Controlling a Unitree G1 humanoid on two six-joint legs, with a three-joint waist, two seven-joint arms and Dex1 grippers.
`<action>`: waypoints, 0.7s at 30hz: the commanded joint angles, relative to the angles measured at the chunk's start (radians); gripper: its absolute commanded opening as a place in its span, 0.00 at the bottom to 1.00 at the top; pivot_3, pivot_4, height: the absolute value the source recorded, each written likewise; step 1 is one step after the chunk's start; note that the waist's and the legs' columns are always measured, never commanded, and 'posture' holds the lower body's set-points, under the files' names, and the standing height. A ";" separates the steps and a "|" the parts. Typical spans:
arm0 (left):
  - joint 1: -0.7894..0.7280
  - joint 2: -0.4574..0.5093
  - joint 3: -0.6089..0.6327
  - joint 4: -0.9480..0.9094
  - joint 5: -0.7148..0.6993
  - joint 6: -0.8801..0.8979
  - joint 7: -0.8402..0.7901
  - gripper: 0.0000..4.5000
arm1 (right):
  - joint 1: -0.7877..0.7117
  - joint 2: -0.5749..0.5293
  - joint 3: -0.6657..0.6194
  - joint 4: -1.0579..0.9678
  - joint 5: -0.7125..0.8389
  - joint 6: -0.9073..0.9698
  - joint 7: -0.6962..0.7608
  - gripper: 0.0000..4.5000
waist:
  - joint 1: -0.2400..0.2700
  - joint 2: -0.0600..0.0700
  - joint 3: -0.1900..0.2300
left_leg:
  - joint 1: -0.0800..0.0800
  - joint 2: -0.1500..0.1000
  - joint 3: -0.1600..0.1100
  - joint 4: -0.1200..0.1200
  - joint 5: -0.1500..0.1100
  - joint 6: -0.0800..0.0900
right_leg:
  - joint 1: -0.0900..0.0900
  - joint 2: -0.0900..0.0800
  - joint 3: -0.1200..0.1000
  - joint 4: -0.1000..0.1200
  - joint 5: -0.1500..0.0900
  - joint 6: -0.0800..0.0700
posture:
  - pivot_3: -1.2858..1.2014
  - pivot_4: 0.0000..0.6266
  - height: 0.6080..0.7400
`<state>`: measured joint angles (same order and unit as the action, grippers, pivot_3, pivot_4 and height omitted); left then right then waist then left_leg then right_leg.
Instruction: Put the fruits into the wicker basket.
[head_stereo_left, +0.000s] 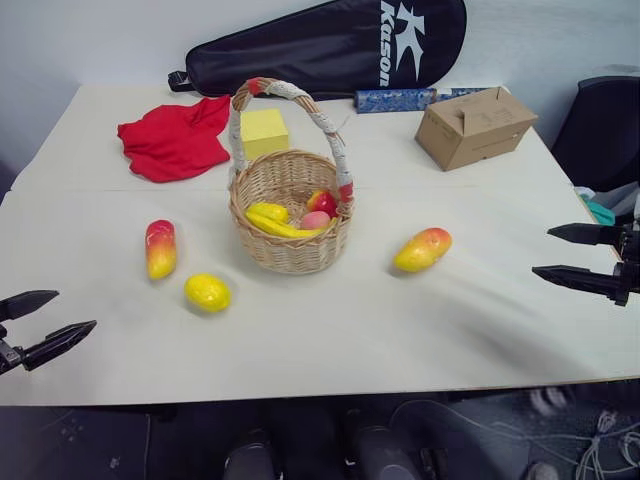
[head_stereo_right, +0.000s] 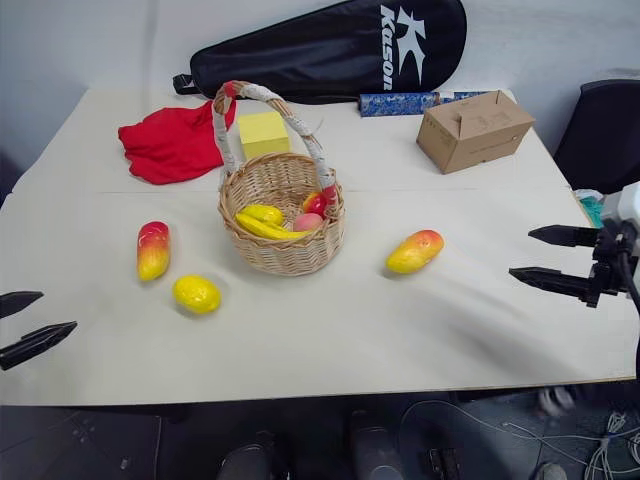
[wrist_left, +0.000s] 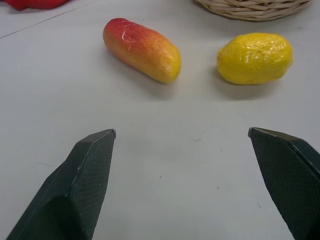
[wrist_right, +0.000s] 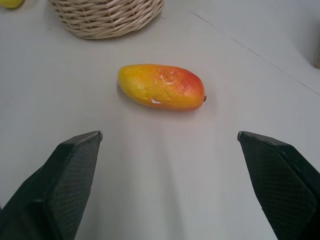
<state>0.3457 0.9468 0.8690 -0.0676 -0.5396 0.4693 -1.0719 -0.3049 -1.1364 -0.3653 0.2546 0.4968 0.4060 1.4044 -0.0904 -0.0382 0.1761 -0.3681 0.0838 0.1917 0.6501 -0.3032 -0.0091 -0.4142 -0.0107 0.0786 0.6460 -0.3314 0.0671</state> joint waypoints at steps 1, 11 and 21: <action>0.021 0.002 0.048 -0.002 -0.003 -0.006 -0.016 0.99 | -0.018 -0.020 -0.017 0.007 -0.001 -0.022 0.005 0.99 | 0.000 0.000 0.000 | 0.000 0.000 0.000 0.000 0.000 0.000 | 0.000 0.000 0.000 0.000 0.000 0.000 | 0.52 0.24 1.00; 0.022 -0.018 0.024 0.003 0.007 -0.017 -0.002 0.99 | -0.010 -0.021 -0.014 -0.020 -0.002 -0.010 -0.002 0.99 | 0.000 0.000 0.000 | 0.000 0.000 0.000 0.000 0.000 0.000 | 0.000 0.000 0.000 0.000 0.000 -0.001 | 0.52 0.24 1.00; -0.052 -0.037 0.010 -0.033 -0.027 0.090 0.114 0.99 | -0.036 -0.004 -0.016 -0.063 0.011 0.009 -0.040 0.99 | 0.000 0.000 0.000 | 0.000 0.000 -0.001 0.000 0.000 0.000 | 0.000 0.000 0.000 0.001 0.000 -0.001 | 0.52 0.24 1.00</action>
<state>0.3077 0.9132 0.8679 -0.0683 -0.5420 0.5343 -0.9854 -0.3214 -1.1352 -0.3610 0.2285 0.4919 0.4158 1.3756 -0.0899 -0.0381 0.1761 -0.3680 0.0839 0.1910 0.6504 -0.3034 -0.0095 -0.4142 -0.0107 0.0781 0.6471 -0.3318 0.0663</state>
